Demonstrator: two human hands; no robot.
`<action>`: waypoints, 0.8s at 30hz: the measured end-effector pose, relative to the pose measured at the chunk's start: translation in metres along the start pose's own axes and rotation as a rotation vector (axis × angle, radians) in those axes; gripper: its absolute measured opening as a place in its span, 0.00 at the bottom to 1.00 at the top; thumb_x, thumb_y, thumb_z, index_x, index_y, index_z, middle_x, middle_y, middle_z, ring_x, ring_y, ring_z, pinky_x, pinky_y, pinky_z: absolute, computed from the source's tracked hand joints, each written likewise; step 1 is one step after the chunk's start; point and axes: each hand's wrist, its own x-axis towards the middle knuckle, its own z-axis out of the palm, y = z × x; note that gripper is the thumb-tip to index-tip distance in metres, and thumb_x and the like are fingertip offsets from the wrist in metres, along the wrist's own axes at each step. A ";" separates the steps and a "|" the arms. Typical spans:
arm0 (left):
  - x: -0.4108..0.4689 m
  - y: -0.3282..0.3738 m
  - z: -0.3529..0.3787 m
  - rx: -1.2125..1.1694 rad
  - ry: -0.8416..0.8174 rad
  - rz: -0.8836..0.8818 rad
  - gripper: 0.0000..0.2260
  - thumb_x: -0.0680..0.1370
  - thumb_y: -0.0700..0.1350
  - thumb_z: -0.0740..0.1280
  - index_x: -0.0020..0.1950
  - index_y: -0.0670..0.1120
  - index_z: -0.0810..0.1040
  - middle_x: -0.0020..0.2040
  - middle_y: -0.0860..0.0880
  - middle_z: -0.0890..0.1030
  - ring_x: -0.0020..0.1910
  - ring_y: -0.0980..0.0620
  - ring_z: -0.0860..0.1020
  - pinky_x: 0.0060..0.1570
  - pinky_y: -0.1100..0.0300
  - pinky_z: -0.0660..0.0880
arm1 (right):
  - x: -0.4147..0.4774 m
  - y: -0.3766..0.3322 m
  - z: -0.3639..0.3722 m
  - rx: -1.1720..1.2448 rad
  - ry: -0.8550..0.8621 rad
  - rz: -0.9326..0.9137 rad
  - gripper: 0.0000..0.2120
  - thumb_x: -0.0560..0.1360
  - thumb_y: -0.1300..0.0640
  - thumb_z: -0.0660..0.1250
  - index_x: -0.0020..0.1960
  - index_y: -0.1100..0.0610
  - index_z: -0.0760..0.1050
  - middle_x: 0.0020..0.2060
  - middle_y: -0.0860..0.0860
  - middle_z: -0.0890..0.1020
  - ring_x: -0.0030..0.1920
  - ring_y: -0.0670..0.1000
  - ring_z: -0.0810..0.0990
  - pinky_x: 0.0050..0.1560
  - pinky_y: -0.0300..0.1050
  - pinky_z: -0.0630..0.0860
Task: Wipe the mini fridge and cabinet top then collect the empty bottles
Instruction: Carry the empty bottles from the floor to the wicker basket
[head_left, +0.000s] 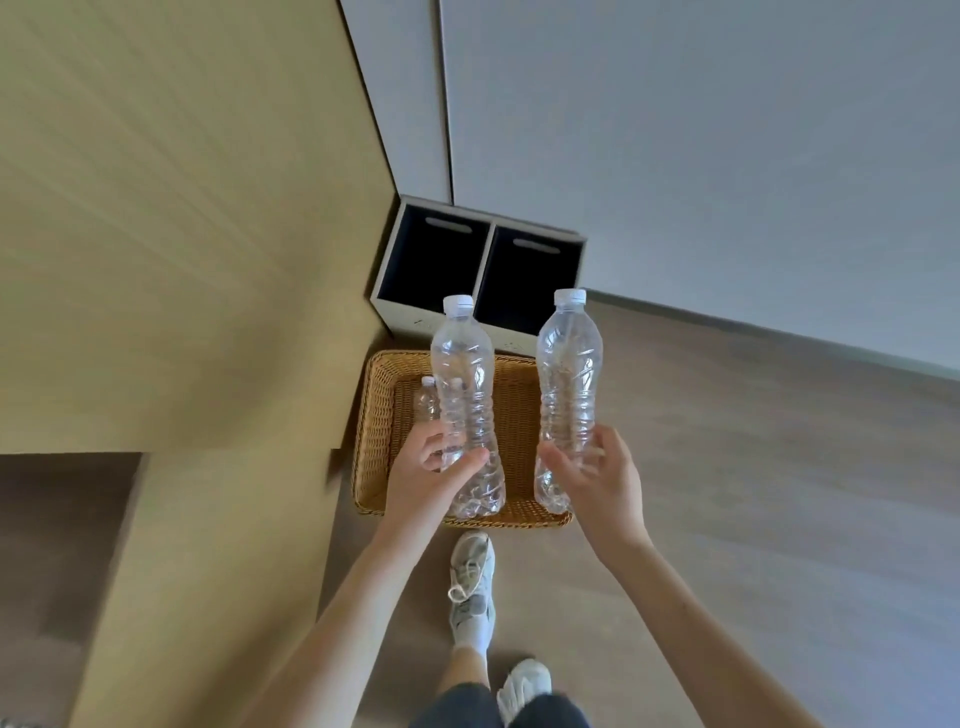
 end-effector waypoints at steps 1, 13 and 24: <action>0.018 -0.019 0.007 0.005 -0.004 -0.013 0.24 0.72 0.50 0.77 0.64 0.52 0.74 0.58 0.56 0.79 0.59 0.57 0.76 0.48 0.68 0.69 | 0.014 0.018 0.009 0.000 -0.004 0.002 0.24 0.62 0.31 0.74 0.51 0.42 0.74 0.50 0.48 0.82 0.52 0.53 0.82 0.52 0.58 0.81; 0.218 -0.250 0.091 0.010 -0.050 -0.045 0.23 0.72 0.51 0.77 0.63 0.55 0.73 0.60 0.55 0.80 0.59 0.55 0.76 0.46 0.68 0.68 | 0.172 0.253 0.119 -0.033 -0.001 0.024 0.28 0.68 0.37 0.75 0.62 0.48 0.74 0.53 0.45 0.78 0.49 0.45 0.77 0.47 0.38 0.74; 0.313 -0.336 0.107 0.104 0.008 0.048 0.29 0.73 0.52 0.76 0.71 0.50 0.73 0.61 0.54 0.79 0.54 0.63 0.77 0.41 0.71 0.72 | 0.267 0.333 0.178 -0.131 0.068 -0.011 0.34 0.73 0.42 0.73 0.73 0.56 0.68 0.54 0.48 0.76 0.51 0.46 0.74 0.50 0.37 0.70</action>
